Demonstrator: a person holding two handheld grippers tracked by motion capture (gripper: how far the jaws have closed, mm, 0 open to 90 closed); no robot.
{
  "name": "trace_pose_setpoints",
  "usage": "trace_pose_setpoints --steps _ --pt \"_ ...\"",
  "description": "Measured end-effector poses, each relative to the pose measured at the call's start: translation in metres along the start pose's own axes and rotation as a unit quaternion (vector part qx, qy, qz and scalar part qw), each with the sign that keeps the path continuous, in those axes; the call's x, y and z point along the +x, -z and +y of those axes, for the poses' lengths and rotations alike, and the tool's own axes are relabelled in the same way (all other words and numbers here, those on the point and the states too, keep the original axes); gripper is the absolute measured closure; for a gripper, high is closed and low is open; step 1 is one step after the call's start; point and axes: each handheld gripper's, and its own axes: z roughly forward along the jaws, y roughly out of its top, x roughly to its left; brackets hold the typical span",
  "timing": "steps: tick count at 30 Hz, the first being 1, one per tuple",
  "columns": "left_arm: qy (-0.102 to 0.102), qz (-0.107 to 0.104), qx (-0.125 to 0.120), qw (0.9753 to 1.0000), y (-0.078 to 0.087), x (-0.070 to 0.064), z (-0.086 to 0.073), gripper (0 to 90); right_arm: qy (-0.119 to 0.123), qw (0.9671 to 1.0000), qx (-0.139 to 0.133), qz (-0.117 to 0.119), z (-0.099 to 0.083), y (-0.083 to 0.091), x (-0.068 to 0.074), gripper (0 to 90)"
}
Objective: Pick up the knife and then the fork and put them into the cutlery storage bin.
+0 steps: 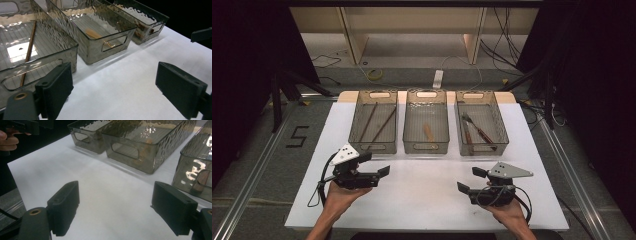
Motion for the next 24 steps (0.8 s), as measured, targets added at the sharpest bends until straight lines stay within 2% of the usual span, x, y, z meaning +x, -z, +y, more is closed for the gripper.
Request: trace_pose_setpoints --steps 8,24 --pt "0.004 -0.001 -0.004 1.0000 0.0018 0.0005 -0.0007 13.6 0.004 0.9999 -0.002 -0.013 -0.0014 0.0027 0.0018 22.6" --pt "0.002 -0.003 -0.002 1.0000 0.0014 -0.0002 -0.0006 13.6 0.003 0.9999 -0.007 -0.015 -0.0008 0.0041 0.0006 22.5"
